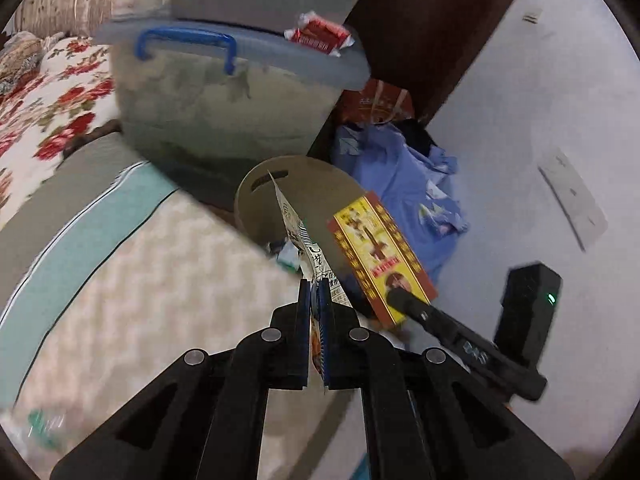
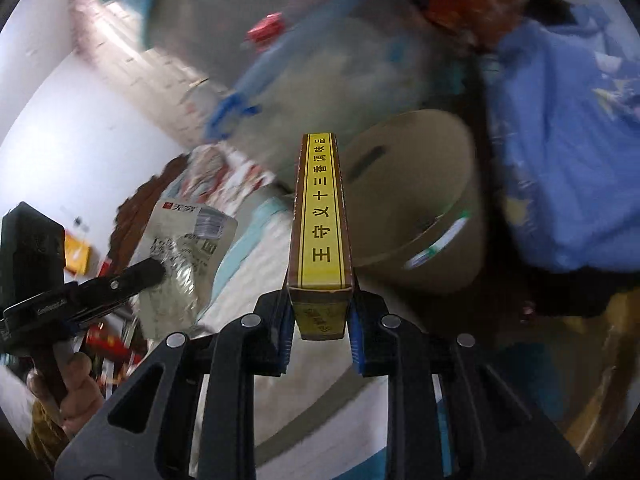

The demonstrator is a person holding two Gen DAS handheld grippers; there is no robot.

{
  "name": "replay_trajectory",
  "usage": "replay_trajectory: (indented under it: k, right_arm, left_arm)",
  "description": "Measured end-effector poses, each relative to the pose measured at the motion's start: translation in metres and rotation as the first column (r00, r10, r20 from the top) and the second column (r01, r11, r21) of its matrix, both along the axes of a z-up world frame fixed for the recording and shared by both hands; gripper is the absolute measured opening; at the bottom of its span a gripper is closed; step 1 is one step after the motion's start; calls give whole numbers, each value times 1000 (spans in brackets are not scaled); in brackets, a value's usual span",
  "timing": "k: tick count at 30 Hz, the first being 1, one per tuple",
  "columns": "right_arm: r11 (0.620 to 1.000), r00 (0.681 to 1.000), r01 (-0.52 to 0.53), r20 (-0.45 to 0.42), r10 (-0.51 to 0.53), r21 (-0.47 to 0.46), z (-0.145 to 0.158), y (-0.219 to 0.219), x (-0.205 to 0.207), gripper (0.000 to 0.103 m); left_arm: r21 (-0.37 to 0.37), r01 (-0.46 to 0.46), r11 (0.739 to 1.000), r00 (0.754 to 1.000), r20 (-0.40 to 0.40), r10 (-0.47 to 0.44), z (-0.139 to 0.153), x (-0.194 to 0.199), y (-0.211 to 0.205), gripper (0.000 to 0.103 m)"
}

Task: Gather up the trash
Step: 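Carry the yellow box and wrapper to the beige bin and release both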

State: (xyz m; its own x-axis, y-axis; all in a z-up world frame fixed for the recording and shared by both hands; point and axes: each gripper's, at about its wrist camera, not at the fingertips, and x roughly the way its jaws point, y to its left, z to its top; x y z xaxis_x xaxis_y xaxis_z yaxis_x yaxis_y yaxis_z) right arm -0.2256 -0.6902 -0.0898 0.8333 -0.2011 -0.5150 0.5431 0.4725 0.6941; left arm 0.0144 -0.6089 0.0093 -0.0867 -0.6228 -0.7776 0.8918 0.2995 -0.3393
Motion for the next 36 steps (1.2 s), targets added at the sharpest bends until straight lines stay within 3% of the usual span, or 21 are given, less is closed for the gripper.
replay_trajectory:
  k: [2,5,7,8,9,10,12,16,21,25,30,33,36]
  right_arm:
    - [1000,999,13,-39,-13,-8,-4,-21,4,26]
    - [1000,996,11,-92,-11,-6,-13,-42,18,28]
    - [1000,994,-1,-107,2,9,-18,-53,28,31]
    - [1000,993,-10,-117,12,23,-22,-59,35,38]
    - [999,993,-8,-121,12,33,-25,-59,36,69]
    - [999,995,3,-96,1,34,-27,-60,36,84]
    - [999,993,50,-103,-50,-1,-26,-61,35,85]
    - [995,994,96,-43,-96,-17,-16,-48,18,81]
    - [988,993,120,22,-119,-101,1,-7,-1,80]
    - [991,997,64,60,-57,-122,10,32,3,80]
    - [979,994,-52,88,70,-196,24,92,19,79]
    - [967,984,-144,73,162,-210,27,130,36,72]
    - [956,968,-232,50,245,-178,22,158,53,60]
  left_arm:
    - [33,-10,999,1000,-20,11,-15,4,-33,4]
    - [86,-42,995,999,22,41,-40,11,-68,4]
    - [115,-86,990,995,55,80,-55,17,-86,11]
    - [144,-116,983,993,51,109,-65,21,-95,42]
    - [152,-140,978,990,47,135,-69,23,-98,75]
    - [145,-180,973,983,51,174,-71,26,-98,78]
    - [104,-221,970,975,41,218,-69,27,-91,76]
    - [54,-198,979,979,54,195,-50,16,-61,74]
    - [-88,-129,988,989,61,134,-12,-8,18,75]
    - [-163,-136,977,990,26,142,4,-17,100,76]
    - [-174,-199,965,978,28,206,5,-21,198,76]
    - [-152,-262,953,960,59,273,2,-14,255,76]
    - [-142,-348,927,935,13,354,-3,0,315,76]
